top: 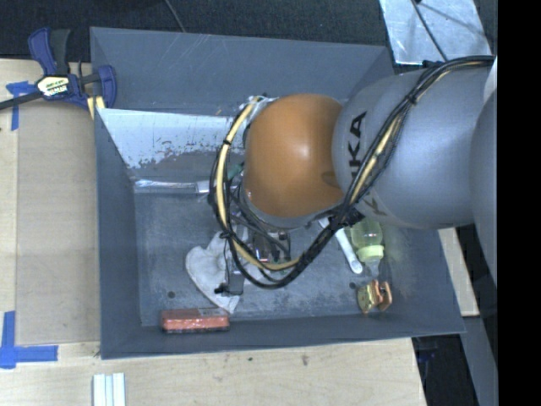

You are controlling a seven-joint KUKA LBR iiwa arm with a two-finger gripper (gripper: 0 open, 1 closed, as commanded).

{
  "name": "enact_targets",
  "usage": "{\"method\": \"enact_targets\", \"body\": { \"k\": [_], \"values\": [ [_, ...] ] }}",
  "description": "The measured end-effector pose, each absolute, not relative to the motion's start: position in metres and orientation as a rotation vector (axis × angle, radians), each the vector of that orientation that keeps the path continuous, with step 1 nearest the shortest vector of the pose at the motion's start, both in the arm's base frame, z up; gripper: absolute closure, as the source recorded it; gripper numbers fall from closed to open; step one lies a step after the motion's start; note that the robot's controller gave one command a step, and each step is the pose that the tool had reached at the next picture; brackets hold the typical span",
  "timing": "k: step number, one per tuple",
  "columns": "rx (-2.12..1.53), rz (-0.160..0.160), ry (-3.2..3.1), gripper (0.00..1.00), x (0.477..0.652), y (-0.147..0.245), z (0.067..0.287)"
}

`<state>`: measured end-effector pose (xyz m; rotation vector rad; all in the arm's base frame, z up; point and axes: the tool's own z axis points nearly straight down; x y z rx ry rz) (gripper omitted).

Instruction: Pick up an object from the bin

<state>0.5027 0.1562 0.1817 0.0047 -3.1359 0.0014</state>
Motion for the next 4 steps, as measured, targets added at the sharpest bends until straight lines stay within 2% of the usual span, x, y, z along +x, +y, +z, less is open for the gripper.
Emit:
{"method": "enact_targets", "body": {
  "k": [1,2,3,4],
  "values": [
    [0.0,-0.002,-3.144,0.0,0.505,0.156,0.186],
    [0.016,-0.005,-3.151,0.0,0.523,0.131,0.137],
    [-0.098,0.001,-3.138,0.0,0.549,0.119,0.109],
    [-0.126,-0.003,-3.142,0.0,0.556,0.116,0.11]
  ]
}}
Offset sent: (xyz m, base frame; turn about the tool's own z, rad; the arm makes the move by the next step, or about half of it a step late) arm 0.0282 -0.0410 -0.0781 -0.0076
